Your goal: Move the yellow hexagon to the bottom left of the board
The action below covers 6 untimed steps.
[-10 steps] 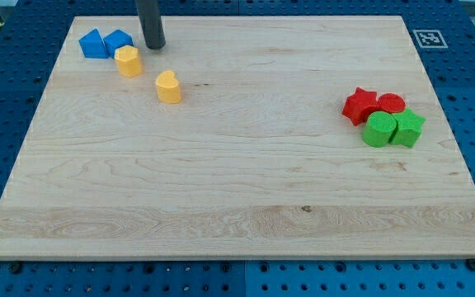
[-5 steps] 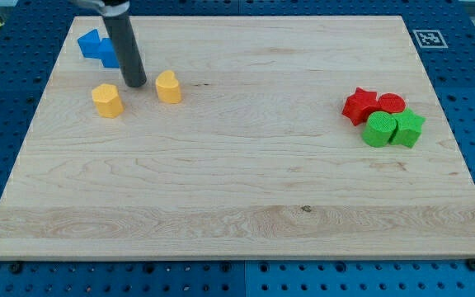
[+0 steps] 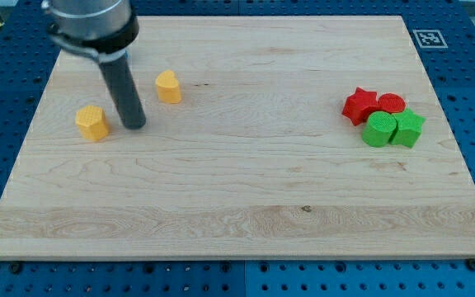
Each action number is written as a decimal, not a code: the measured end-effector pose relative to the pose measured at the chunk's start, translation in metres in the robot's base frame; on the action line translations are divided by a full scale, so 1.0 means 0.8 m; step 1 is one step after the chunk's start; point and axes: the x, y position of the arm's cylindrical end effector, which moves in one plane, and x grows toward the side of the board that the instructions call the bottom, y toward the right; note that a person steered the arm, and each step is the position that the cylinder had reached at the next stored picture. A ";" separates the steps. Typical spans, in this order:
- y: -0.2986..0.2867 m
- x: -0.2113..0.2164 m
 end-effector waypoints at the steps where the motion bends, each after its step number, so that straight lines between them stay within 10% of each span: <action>1: -0.024 -0.028; 5: -0.036 0.109; 6: -0.039 0.072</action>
